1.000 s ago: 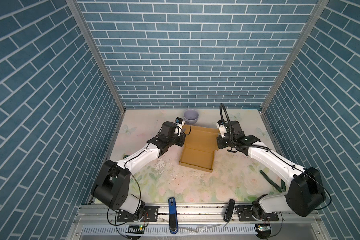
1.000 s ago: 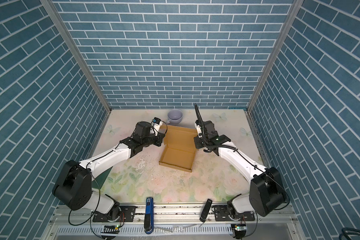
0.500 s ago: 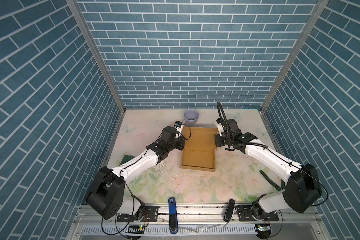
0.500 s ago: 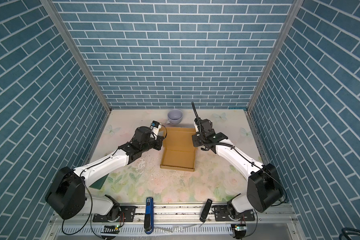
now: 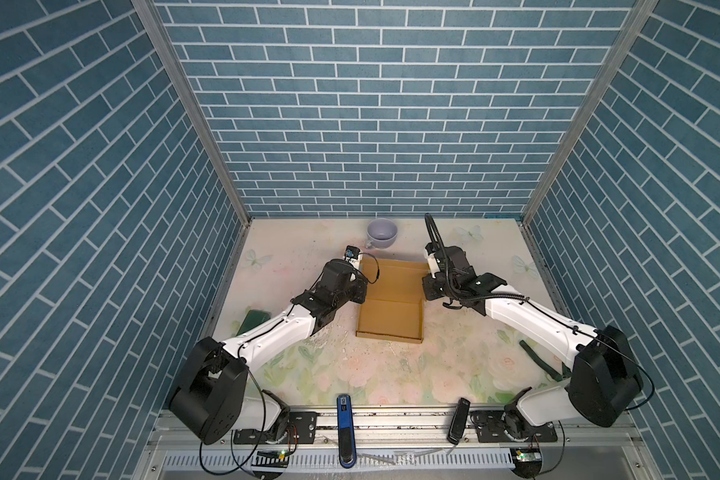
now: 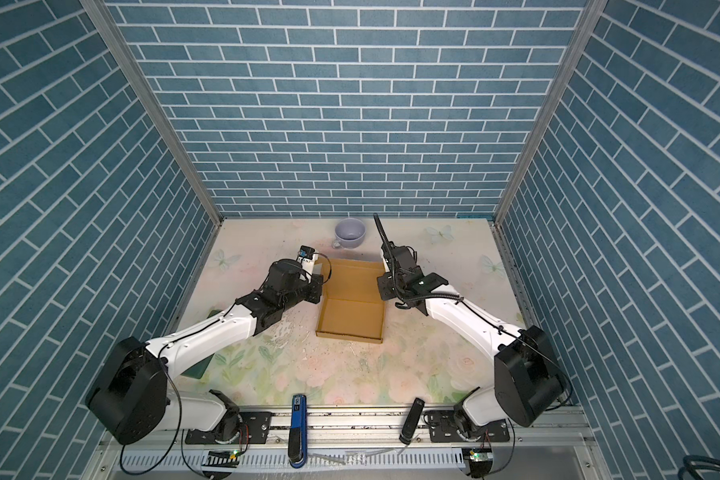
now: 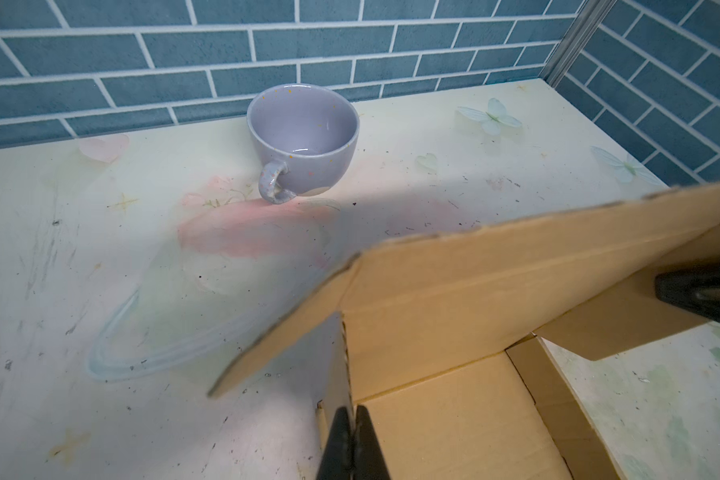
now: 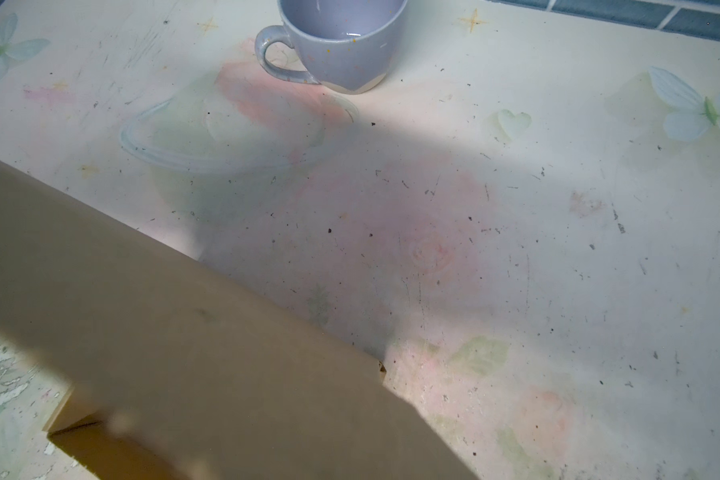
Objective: Fold the paper box
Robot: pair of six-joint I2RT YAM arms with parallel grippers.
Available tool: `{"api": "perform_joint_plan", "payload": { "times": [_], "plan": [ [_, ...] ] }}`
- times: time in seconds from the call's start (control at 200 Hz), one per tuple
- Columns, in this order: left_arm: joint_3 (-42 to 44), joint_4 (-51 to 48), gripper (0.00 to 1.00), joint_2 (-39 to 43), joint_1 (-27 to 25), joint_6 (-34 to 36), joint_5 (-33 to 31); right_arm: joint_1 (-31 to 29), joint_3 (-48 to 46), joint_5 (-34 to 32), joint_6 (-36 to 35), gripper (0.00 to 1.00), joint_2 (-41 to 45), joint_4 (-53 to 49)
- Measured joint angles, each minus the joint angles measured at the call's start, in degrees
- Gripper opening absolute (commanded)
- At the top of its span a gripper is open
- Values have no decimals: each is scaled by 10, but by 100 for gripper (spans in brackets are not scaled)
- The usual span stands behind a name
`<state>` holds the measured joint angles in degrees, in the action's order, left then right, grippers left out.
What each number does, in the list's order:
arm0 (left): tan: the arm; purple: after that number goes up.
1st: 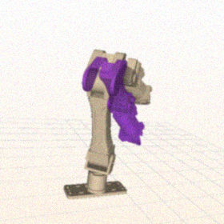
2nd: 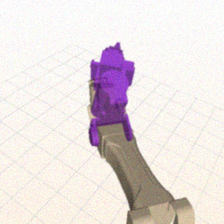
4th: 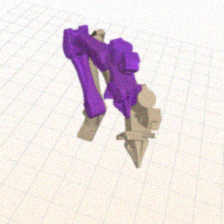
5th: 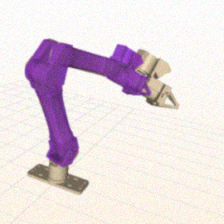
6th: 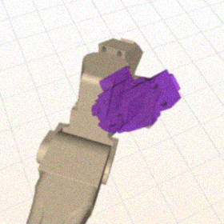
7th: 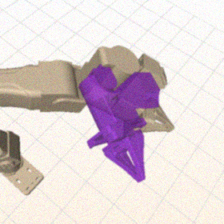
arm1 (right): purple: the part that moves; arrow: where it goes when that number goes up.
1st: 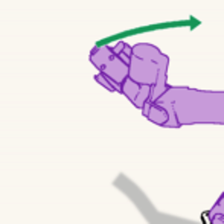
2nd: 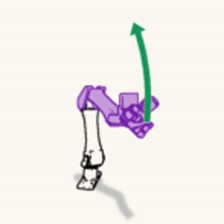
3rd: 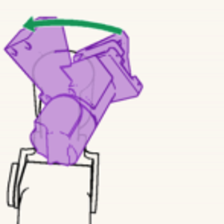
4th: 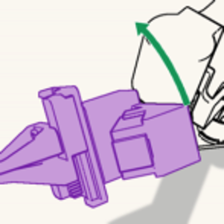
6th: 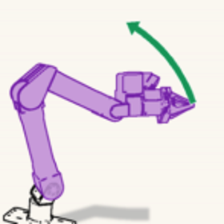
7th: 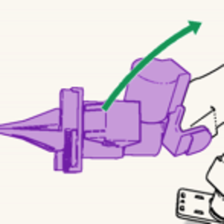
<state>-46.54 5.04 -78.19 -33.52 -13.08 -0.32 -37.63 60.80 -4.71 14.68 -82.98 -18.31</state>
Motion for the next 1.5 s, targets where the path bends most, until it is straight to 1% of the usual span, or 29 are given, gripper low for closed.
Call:
{"api": "perform_joint_plan", "payload": {
  "times": [0.26, 0.455, 0.585, 0.695, 0.84, 0.955, 1.16, 1.35, 1.5],
  "plan": [
    [25, 9, 0, 26, -5, -5, -3, -3, 0, 2, 2, 13, -1, 1],
    [43, 10, 0, 39, -10, -7, -9, -8, 0, 2, 21, 13, -1, -5],
    [48, 13, 0, 42, -11, -10, -17, -17, 2, -3, 38, 17, -7, -9],
    [53, 16, 0, 43, -13, -12, -27, -28, 7, -11, 59, 19, -15, -19],
    [57, 22, 0, 45, -17, -13, -35, -39, 7, -24, 86, 19, -18, -33],
    [58, 23, 0, 47, -19, -13, -39, -45, 7, -33, 101, 15, -18, -37],
    [80, 44, 0, 53, -25, -17, -55, -58, 7, -50, 121, 13, -18, -37],
    [93, 60, 0, 58, -34, -21, -70, -70, 5, -73, 136, 13, -18, -38],
    [108, 73, 0, 66, -39, -26, -76, -82, 0, -86, 146, 16, -16, -37]
  ]
}}
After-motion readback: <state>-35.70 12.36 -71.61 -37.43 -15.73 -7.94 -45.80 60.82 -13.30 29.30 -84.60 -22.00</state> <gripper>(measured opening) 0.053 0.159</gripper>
